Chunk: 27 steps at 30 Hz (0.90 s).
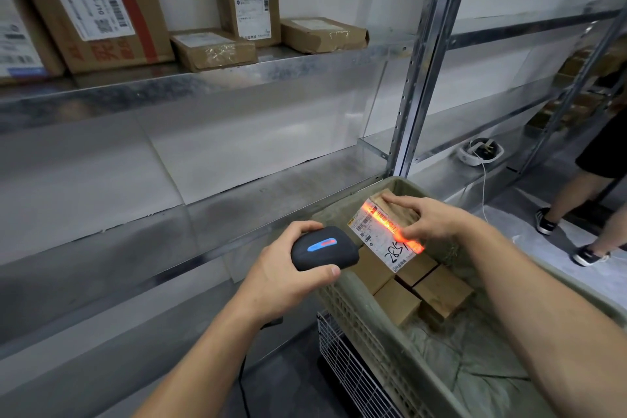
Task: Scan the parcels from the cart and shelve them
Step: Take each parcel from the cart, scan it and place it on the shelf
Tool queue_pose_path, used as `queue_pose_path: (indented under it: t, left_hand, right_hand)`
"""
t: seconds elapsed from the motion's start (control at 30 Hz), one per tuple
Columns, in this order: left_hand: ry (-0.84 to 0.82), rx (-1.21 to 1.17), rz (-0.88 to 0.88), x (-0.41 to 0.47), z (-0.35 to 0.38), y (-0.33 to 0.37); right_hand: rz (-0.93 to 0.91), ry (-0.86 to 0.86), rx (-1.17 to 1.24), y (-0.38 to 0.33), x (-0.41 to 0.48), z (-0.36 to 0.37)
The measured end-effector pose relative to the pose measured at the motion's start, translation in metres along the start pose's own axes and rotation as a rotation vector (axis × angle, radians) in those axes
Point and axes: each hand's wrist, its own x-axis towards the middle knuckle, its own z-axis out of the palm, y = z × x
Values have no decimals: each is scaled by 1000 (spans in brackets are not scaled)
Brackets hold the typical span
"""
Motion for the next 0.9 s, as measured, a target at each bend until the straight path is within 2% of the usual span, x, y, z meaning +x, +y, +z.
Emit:
queue_pose_path:
  t: [0.4, 0.9]
  left_hand:
    - [-10, 63, 18, -17, -7, 2]
    - [-4, 72, 15, -16, -14, -1]
  right_hand:
    - [-9, -123, -7, -3, 2, 6]
    - [-19, -137, -23, -10, 11, 8]
